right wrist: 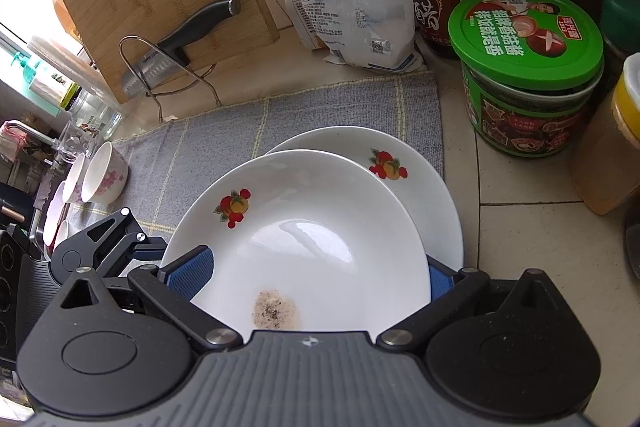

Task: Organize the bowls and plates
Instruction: 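Carry the stained plate with both grippers toward the plate stack, then lower the stained plate onto the stack and open both grippers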

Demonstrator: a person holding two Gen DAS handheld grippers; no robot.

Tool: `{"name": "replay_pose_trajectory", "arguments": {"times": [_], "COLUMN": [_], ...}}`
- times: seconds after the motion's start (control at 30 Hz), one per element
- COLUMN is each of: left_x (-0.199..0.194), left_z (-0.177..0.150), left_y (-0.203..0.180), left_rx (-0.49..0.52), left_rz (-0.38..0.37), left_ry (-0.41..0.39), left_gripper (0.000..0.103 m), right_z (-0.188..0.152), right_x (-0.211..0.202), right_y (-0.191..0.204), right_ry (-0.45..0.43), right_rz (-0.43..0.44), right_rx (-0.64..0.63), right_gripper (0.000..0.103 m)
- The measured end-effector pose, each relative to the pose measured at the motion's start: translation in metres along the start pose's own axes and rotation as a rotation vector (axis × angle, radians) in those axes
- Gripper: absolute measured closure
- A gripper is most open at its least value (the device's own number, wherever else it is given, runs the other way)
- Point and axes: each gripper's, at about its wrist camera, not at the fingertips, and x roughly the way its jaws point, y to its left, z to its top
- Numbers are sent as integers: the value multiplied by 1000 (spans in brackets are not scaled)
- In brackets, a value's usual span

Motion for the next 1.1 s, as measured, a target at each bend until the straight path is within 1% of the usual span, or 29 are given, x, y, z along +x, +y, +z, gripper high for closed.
{"name": "replay_pose_trajectory", "arguments": {"times": [0.27,0.6,1.1], "left_x": [6,10,12], "left_z": [2,5,8], "left_y": [5,10,12], "left_rx": [37,33,37], "left_rz": [16,19,21], "left_ry": [39,65,72], "left_gripper": [1,1,1], "right_z": [2,2,-5], "right_x": [-1,2,-3], "right_y": [-2,-1,-2], "right_ry": [-1,10,9], "right_rz": [-5,-25,-23], "right_rx": [4,8,32], "right_gripper": [0,0,0]}}
